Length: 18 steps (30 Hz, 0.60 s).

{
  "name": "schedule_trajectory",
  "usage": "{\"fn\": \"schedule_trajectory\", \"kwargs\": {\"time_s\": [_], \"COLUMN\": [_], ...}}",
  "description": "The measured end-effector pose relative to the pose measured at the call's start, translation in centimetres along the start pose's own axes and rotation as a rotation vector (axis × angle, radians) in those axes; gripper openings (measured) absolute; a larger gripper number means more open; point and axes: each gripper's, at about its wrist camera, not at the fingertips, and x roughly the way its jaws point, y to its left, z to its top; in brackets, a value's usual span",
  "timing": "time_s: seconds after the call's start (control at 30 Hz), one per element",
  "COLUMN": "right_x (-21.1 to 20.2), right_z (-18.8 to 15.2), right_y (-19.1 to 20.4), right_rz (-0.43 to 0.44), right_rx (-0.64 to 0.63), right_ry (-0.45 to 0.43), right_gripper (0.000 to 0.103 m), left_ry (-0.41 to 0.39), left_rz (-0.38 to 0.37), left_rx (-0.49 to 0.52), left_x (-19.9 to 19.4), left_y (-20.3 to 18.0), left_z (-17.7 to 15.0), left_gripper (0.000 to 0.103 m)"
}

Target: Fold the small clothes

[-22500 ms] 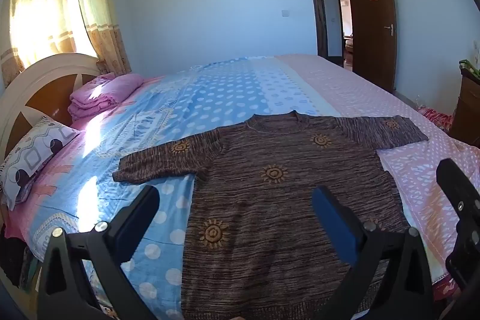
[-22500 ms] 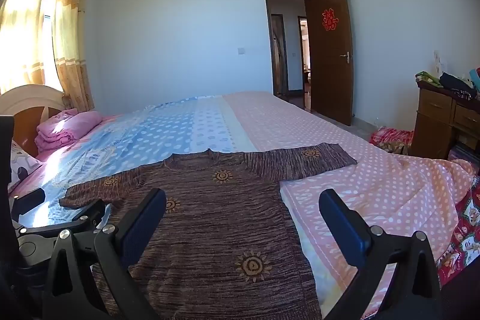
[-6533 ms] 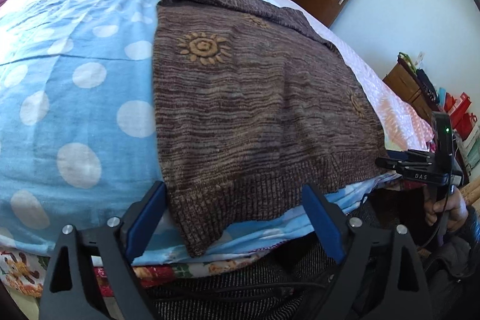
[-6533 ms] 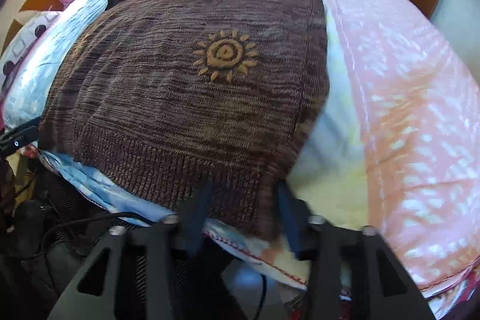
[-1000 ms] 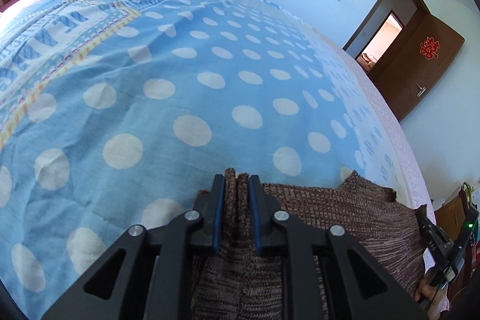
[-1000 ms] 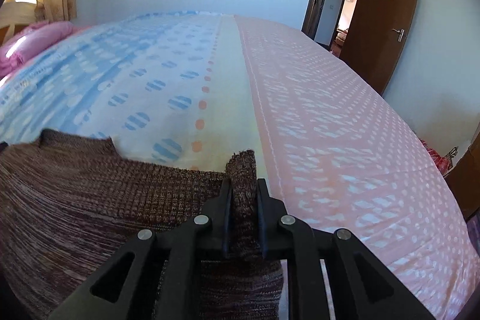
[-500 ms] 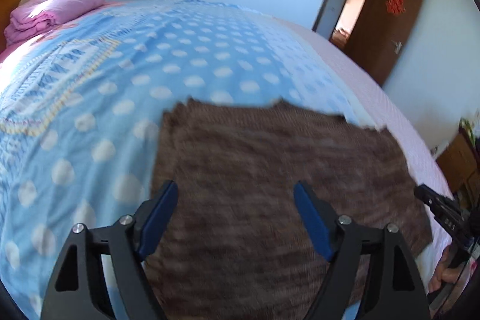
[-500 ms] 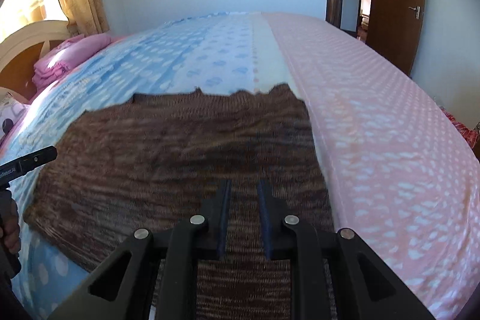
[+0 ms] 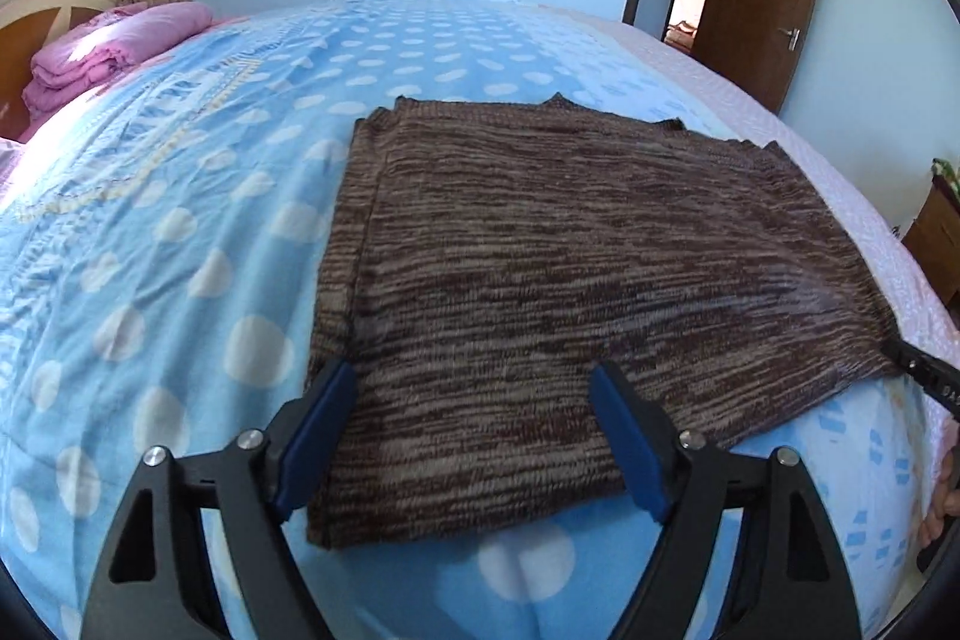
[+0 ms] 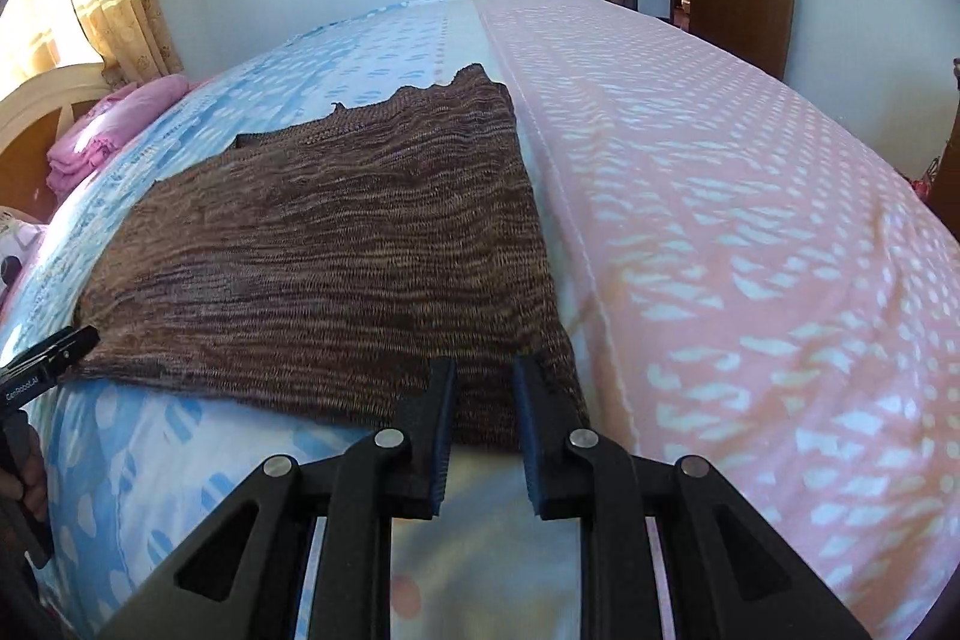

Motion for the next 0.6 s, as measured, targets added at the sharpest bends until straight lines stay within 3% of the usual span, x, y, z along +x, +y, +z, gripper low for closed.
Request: {"fn": "schedule_trajectory", "kwargs": {"time_s": [0.1, 0.17, 0.23, 0.37, 0.47, 0.53, 0.6], "right_x": [-2.0, -3.4, -4.3, -2.8, -0.3, 2.1, 2.1], "right_z": [0.1, 0.3, 0.9, 2.5, 2.4, 1.4, 0.7], "right_y": [2.8, 5.1, 7.8, 12.5, 14.9, 15.4, 14.9], "right_rz": [-0.085, -0.025, 0.052, 0.165, 0.176, 0.175, 0.193], "right_rx": [-0.092, -0.138, -0.175, -0.201, -0.218, -0.226, -0.219], "right_ry": [-0.022, -0.080, -0.117, -0.110, -0.075, 0.002, -0.049], "right_gripper": [0.019, 0.019, 0.019, 0.019, 0.019, 0.019, 0.019], "left_ry": [-0.017, -0.012, -0.070, -0.108, -0.123, -0.127, -0.123], "left_rz": [0.026, 0.017, -0.035, -0.067, -0.094, -0.112, -0.116], "left_rx": [-0.017, -0.085, -0.161, -0.261, -0.303, -0.310, -0.308], "left_x": [-0.9, -1.1, -2.2, -2.6, -2.7, -2.8, -2.8], "left_y": [0.3, 1.5, 2.8, 4.5, 5.4, 5.6, 5.6], "left_z": [-1.1, -2.0, -2.8, -3.1, -3.3, -3.3, -3.2], "left_gripper": [0.095, 0.101, 0.101, 0.101, 0.101, 0.101, 0.101]}}
